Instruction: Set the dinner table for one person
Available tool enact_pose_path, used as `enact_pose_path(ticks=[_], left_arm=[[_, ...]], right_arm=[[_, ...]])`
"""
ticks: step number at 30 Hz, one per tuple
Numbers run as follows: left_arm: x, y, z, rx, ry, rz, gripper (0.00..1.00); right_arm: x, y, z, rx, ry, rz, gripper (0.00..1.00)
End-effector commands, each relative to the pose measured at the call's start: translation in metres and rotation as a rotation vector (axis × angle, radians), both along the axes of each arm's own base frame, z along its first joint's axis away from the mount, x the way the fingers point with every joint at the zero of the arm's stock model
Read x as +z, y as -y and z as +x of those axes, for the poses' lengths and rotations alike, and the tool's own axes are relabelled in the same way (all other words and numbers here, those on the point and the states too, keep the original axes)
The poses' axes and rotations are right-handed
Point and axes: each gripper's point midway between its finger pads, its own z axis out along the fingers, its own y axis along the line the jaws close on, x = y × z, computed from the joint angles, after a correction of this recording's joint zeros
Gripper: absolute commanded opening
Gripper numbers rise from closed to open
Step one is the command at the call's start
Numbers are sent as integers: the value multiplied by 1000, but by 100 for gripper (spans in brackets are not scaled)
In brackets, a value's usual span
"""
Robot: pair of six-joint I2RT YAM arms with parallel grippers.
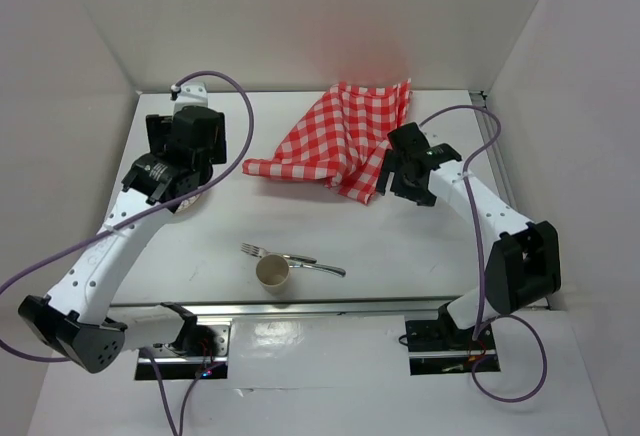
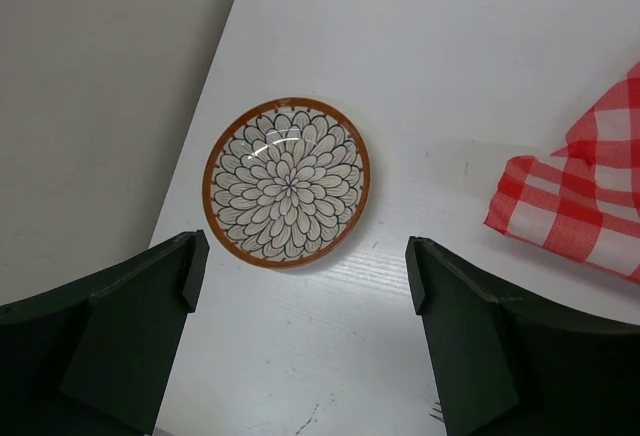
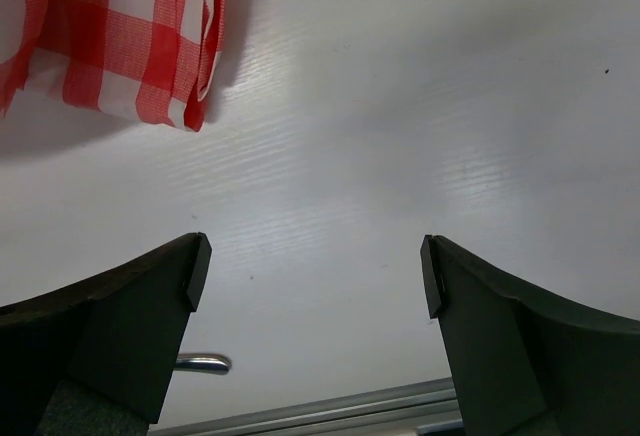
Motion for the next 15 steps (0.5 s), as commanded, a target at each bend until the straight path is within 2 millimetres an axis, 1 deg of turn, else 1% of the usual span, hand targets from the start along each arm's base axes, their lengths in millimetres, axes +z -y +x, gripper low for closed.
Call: enact_pose_path(ticks=[1, 2, 3, 4, 5, 6, 7, 8, 9, 10, 11, 13, 14, 15], left_arm=[[13, 14, 2, -85, 57, -64, 100], [17, 20, 2, -106, 64, -99, 100], [11, 25, 6, -112, 39, -107, 100], [9, 28, 7, -116, 31, -122, 100], [4, 29, 3, -116, 11, -135, 100], [2, 34, 6, -117, 6, -166, 100], [-2, 36, 9, -106, 0, -181, 100], [-3, 41, 8, -121, -16, -201, 100], [-2, 55, 7, -194, -47, -236, 100], [-10, 63, 11, -220, -91, -244, 100], [-8, 72, 8, -248, -122, -277, 100], [-14, 82, 8, -264, -164, -320, 100], [-15, 87, 7, -273, -167, -351, 100], [-28, 92, 3, -243, -204, -403, 100]], right_arm=[[18, -9, 4, 10, 97, 27, 100], [18, -10, 4, 15, 94, 35, 100], [19, -12, 3, 19, 105, 48, 100], [25, -15, 5, 24, 129, 67, 100], [21, -15, 2, 29, 116, 71, 100], [22, -19, 1, 39, 122, 93, 100], [29, -22, 4, 45, 150, 112, 100], [27, -20, 0, 55, 146, 104, 100], [26, -25, -2, 70, 151, 116, 100], [34, -25, -1, 71, 179, 126, 100], [33, -24, -4, 71, 179, 127, 100], [36, -28, -9, 90, 190, 133, 100], [37, -25, -12, 85, 200, 127, 100], [39, -23, -11, 71, 214, 128, 100]])
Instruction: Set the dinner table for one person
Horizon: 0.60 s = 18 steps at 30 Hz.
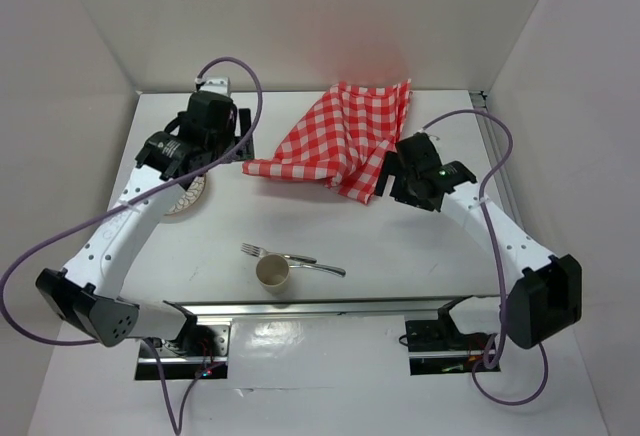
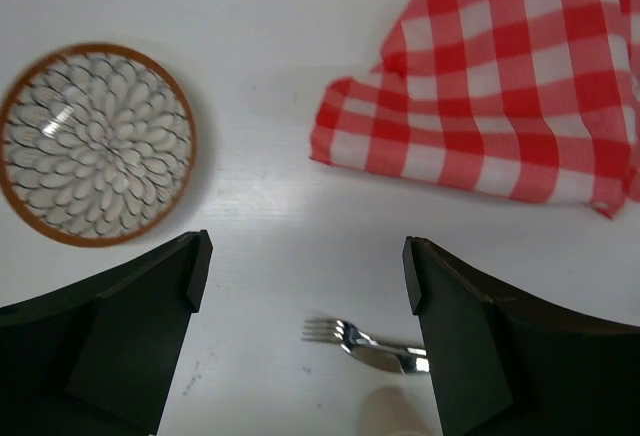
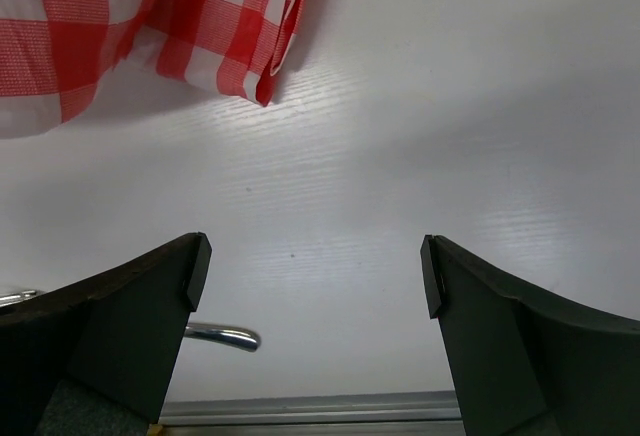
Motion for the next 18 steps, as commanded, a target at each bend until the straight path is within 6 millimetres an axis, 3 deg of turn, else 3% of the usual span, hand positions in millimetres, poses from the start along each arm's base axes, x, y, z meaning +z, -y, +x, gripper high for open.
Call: enact_pose_path(ticks=[1, 5, 7, 8, 11, 12, 14, 18], left_arm=[[-21, 34, -21, -73, -143, -196, 96], [-47, 48, -46, -33, -170, -408, 93], [-65, 42, -58, 44, -196, -471, 91], [-59, 36, -57, 69, -162, -499, 97], [-63, 38, -52, 92, -185, -617, 100], [-70, 29, -44, 137, -201, -654, 100], [-72, 36, -33, 137, -234, -794, 100], [-78, 21, -2, 213, -208, -992, 100]], right_arm=[[9, -6, -3, 3, 67, 32, 100], [3, -2, -11, 3, 67, 32, 100], [8, -3, -9, 3, 85, 41, 100], [4, -2, -11, 3, 76, 37, 100], [-1, -4, -12, 25, 65, 31, 100], [-1, -6, -12, 32, 61, 40, 100], [0, -8, -11, 39, 66, 51, 100], [-2, -7, -18, 45, 66, 61, 100]])
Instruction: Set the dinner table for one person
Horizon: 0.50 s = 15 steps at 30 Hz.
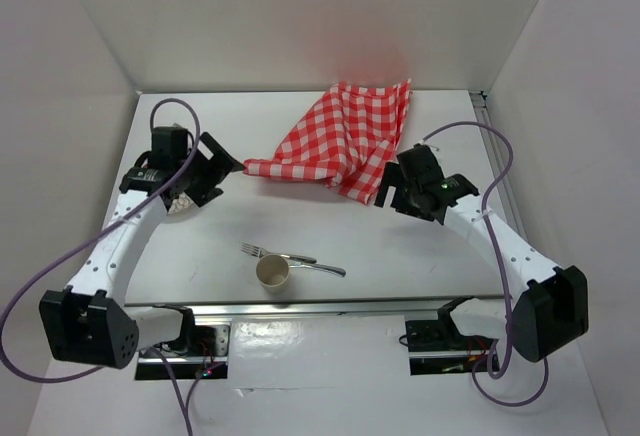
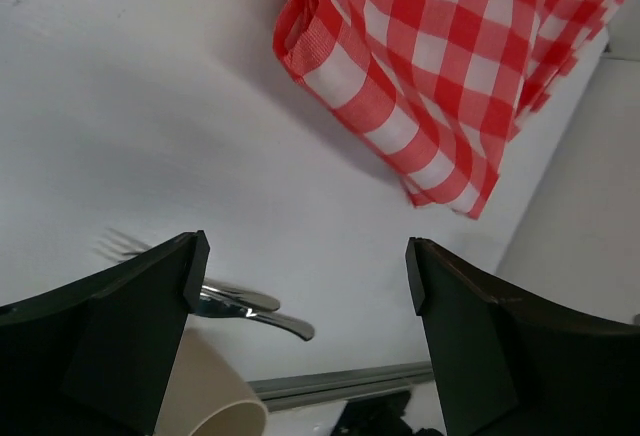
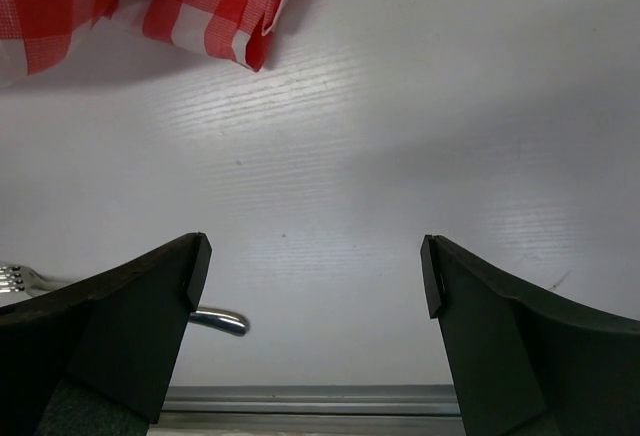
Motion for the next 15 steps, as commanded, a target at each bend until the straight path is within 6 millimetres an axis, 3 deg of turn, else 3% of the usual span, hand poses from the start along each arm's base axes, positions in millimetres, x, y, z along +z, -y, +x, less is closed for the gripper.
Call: enact_pose_path(ticks=[1, 3, 4, 6, 9, 15], left_arm=[[6, 13, 30, 28, 32, -252, 100], [2, 16, 40, 31, 6, -338, 100], [-10, 19, 45, 30, -32, -360, 100], [-9, 24, 56, 25, -27, -408, 100], [-27, 27, 67, 41, -83, -440, 100], [-39, 31, 93, 35, -97, -440, 100]], right_arm=[[10, -4, 0, 16, 56, 32, 100], [10, -3, -3, 9, 59, 40, 100], [13, -3, -3, 9, 69, 44, 100], [12, -5, -6, 18, 60, 41, 100], [12, -5, -6, 18, 60, 41, 100], [4, -13, -13, 6, 20, 98, 100]])
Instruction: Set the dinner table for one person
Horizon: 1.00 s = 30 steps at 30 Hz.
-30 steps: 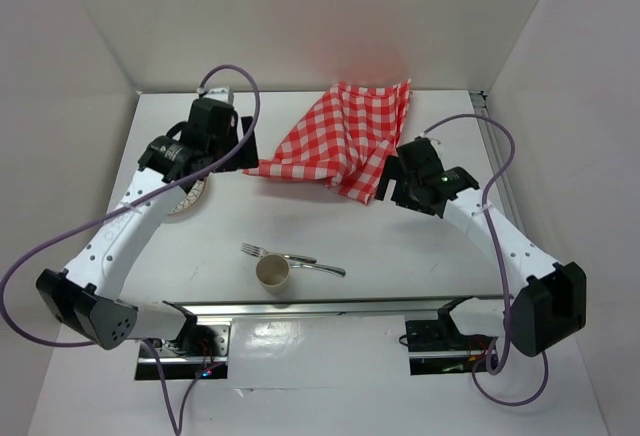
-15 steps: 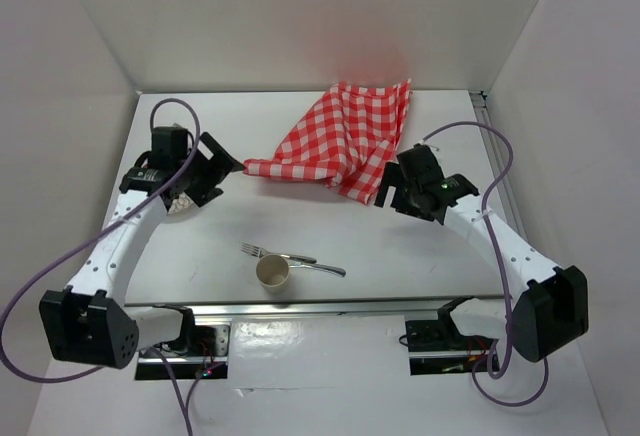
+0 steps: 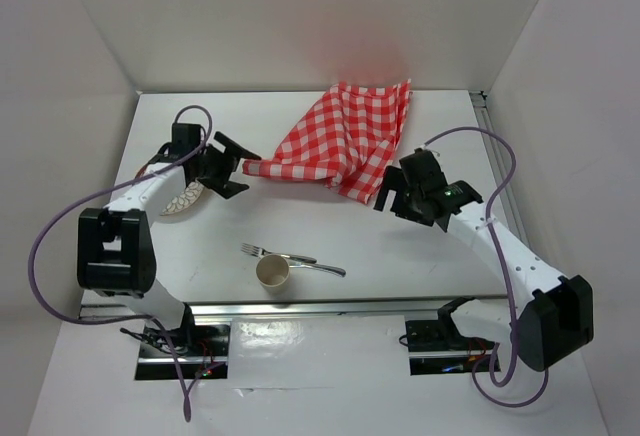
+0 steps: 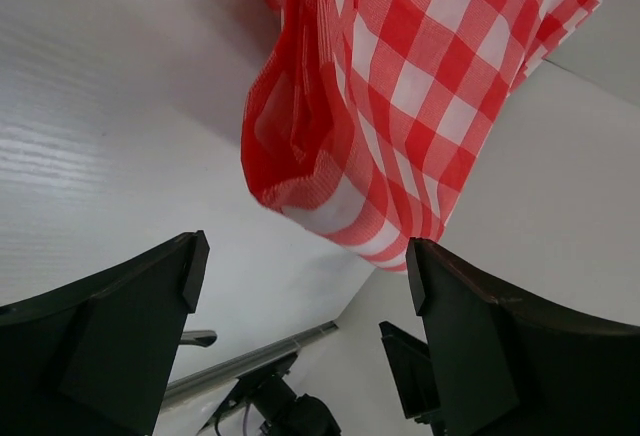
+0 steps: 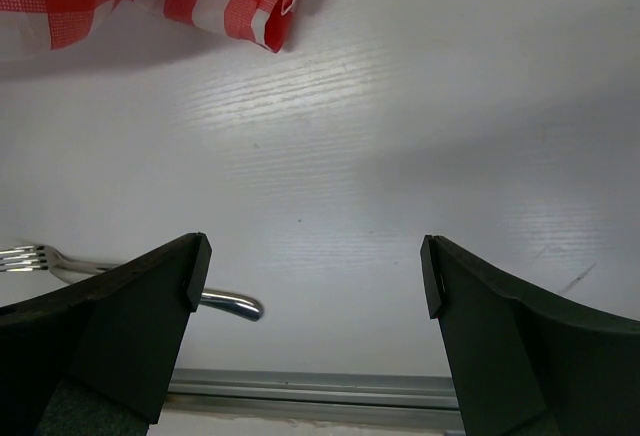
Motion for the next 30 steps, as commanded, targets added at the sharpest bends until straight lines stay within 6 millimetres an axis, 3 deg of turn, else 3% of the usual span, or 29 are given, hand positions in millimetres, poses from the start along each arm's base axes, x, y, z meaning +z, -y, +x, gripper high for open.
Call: enact_pose_path(ticks=[1, 4, 6, 7, 9, 10, 11, 13, 14, 19, 24, 25, 27, 28, 30], left_arm=[[18, 8, 24, -11, 65, -47, 100], [17, 12, 33, -20, 72, -48, 100], [3, 16, 35, -28, 37, -47, 100], [7, 16, 43, -23, 51, -53, 94], [3, 21, 47, -32, 49, -53, 76], [9, 21, 51, -38, 69, -48, 45], [5, 21, 51, -38, 60, -48, 27], [12, 21, 57, -53, 86, -35, 6], [11, 20, 56, -53, 77, -34, 0], [14, 20, 57, -65, 90, -24, 0], [26, 20, 60, -71, 118, -18, 0], [25, 20, 58, -71, 107, -18, 0], [29, 20, 60, -77, 122, -13, 0], [28, 20, 59, -77, 113, -13, 0], [27, 20, 59, -83, 118, -7, 0]], right_arm=[[1, -11, -4, -14, 14, 79, 100], [-5, -21, -10, -60, -10, 177, 100], [0, -34, -10, -105, 1, 300, 100], [-12, -35, -17, -124, -25, 329, 100], [-7, -47, -14, -169, -2, 461, 100], [-24, -46, -19, -205, -31, 476, 100], [-19, -51, -14, -210, -2, 531, 100], [-25, -53, -11, -279, -5, 591, 100], [-35, -52, -8, -310, -9, 600, 100], [-48, -48, 19, -449, 52, 660, 100], [-58, -55, 46, -529, 82, 698, 90], [-73, -53, 48, -571, 52, 687, 88], [-73, -59, 59, -602, 37, 704, 84], [-86, -63, 60, -612, 5, 684, 84], [-90, -65, 69, -643, 13, 672, 82]])
